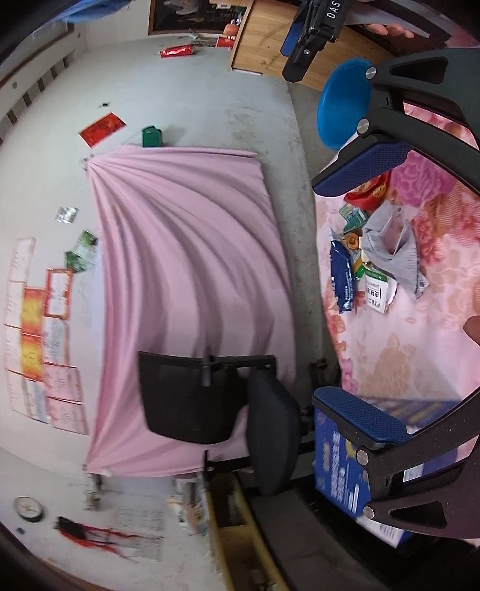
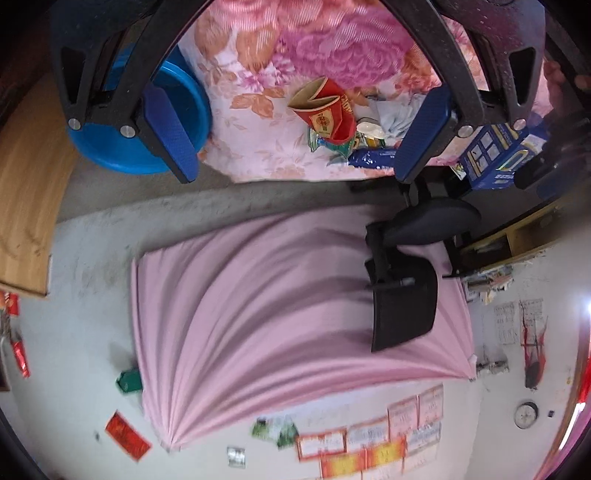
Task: Collect trash
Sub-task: 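Reach the right tool to the red paper cup while the left tool reaches the grey mask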
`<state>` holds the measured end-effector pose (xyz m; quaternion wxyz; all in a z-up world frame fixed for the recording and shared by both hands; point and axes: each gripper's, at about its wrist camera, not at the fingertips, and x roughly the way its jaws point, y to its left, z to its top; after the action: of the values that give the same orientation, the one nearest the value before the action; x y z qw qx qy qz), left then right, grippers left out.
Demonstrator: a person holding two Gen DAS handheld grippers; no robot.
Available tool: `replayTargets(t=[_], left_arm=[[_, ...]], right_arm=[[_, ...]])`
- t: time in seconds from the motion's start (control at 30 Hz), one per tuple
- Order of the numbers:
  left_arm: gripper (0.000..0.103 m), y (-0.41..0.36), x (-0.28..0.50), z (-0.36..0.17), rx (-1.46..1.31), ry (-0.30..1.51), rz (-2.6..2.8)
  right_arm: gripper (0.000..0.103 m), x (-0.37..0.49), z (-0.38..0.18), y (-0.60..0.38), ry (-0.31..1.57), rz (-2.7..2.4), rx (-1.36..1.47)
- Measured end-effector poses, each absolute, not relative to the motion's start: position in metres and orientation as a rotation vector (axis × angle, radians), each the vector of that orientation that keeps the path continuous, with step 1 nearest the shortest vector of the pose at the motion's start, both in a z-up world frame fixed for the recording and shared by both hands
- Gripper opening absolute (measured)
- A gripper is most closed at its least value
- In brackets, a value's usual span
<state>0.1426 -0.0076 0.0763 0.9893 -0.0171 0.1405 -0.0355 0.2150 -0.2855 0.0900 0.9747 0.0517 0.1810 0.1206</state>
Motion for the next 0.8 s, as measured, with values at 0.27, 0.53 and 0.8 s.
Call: replayTargets(t=[0.27, 0.53, 0.8], left_arm=[[0.101, 0.007, 0.198, 0.044, -0.077, 0.435, -0.075], [0.094, -0.001, 0.219, 0.015, -0.052, 0.589, -0.151], [0.051, -0.004, 0.242, -0.008, -0.145, 0.795, -0.331]], right_arm=[[0.103, 0.290, 0.049, -0.268, 0.561, 0.320, 0.072], [0.103, 0.323, 0.015, -0.253, 0.746, 0.418, 0.076], [0.095, 0.326, -0.007, -0.225, 0.849, 0.479, -0.027]])
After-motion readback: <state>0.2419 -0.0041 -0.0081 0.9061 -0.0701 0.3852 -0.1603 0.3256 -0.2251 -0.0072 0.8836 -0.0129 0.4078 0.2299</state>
